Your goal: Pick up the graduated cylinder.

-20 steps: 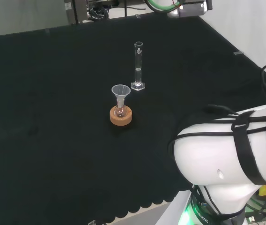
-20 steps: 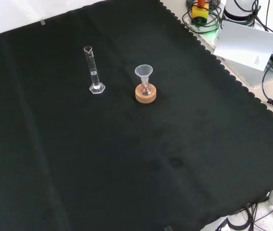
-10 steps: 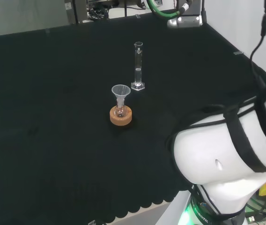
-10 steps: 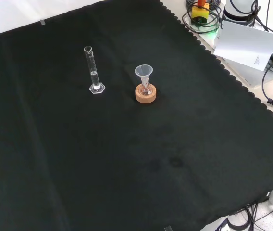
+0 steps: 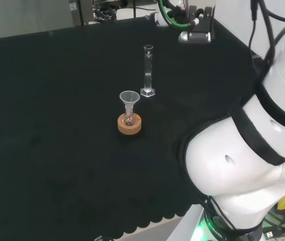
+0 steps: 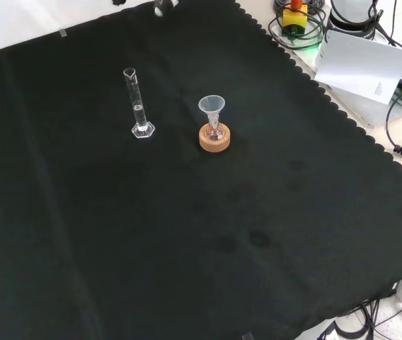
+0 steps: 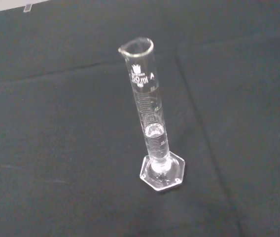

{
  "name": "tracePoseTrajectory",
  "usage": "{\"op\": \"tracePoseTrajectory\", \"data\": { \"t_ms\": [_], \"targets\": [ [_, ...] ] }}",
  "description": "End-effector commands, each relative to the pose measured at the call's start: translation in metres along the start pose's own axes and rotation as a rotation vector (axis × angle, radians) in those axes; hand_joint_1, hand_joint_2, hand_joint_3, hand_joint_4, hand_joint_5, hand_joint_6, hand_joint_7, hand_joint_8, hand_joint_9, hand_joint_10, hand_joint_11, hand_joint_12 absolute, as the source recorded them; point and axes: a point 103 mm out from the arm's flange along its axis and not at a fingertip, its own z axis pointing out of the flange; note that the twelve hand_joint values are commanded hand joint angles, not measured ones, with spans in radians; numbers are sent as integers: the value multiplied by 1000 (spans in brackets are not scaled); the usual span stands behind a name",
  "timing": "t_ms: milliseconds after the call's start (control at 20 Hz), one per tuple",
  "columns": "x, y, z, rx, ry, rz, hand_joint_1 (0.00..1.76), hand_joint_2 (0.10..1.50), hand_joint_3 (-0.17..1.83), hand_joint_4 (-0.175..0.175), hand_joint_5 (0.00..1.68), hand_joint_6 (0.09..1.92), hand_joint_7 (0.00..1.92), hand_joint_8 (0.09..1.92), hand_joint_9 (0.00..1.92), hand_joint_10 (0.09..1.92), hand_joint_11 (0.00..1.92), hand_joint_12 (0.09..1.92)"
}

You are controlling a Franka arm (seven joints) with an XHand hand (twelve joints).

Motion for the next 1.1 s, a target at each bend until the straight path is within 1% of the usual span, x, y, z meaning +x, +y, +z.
{"op": "tracePoseTrajectory", "data": {
  "t_ms": [50,250,450,550,600,650,900,1000,1100],
  "targets": [
    [-20,38,33,-32,90,-9,363,1226,-55,-61,340,87,76,611,278,636,101,1381],
    [-20,41,51,-14,88,-9,382,1217,-61,-63,346,87,83,618,281,647,103,1382],
    [-21,43,66,-2,102,-13,390,1214,-65,-65,352,87,88,624,282,653,103,1382],
    [-20,43,74,8,99,-11,395,1212,-67,-65,354,87,89,626,282,656,104,1383],
    [-19,43,78,8,93,4,396,1211,-68,-65,354,87,87,627,282,658,104,1383],
    [-18,44,82,10,94,7,398,1211,-68,-65,353,87,84,626,281,658,103,1382],
    [-17,47,98,37,107,4,403,1210,-71,-65,335,87,60,619,268,658,99,1380],
    [-18,48,102,38,113,0,405,1210,-72,-65,334,87,57,620,266,659,99,1380],
    [-19,49,107,22,125,-11,413,1208,-74,-65,333,87,58,622,266,662,99,1379]
  ]
}}
